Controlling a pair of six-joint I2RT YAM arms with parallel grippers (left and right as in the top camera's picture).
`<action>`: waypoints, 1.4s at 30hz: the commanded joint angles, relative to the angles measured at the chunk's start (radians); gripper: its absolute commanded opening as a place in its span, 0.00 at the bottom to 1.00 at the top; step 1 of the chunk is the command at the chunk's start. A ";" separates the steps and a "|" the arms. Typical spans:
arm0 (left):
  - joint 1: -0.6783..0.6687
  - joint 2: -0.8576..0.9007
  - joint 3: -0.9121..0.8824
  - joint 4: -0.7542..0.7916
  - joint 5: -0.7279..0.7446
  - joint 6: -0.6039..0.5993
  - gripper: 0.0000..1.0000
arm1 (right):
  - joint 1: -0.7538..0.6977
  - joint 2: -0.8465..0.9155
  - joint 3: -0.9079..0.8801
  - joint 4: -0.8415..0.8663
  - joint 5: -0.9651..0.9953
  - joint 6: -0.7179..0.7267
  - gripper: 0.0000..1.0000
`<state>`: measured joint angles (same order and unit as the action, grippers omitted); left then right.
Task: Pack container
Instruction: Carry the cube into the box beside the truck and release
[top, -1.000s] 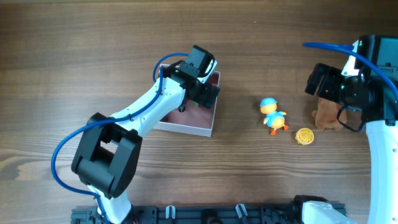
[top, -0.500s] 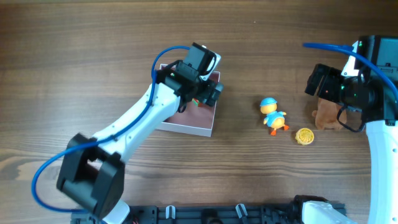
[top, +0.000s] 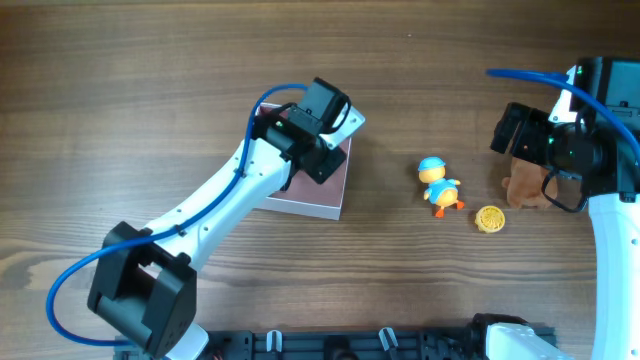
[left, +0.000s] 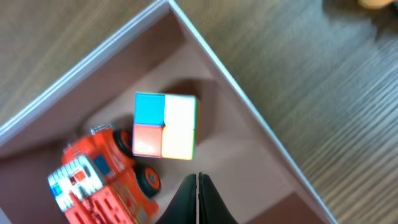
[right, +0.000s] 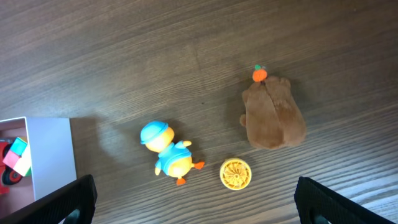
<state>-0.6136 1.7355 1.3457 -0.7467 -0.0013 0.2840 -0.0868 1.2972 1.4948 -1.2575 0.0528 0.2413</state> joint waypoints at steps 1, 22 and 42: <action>0.003 0.037 0.005 0.030 0.047 0.050 0.04 | -0.002 0.006 -0.005 -0.001 -0.009 -0.006 1.00; 0.003 0.281 0.005 0.214 0.050 -0.035 0.04 | -0.002 0.006 -0.005 -0.006 -0.010 -0.006 1.00; 0.003 0.290 0.005 0.371 -0.252 -0.299 0.04 | -0.002 0.006 -0.005 -0.011 -0.027 -0.007 1.00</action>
<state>-0.6136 2.0171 1.3457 -0.3767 -0.1509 0.0860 -0.0868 1.2972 1.4948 -1.2682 0.0414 0.2413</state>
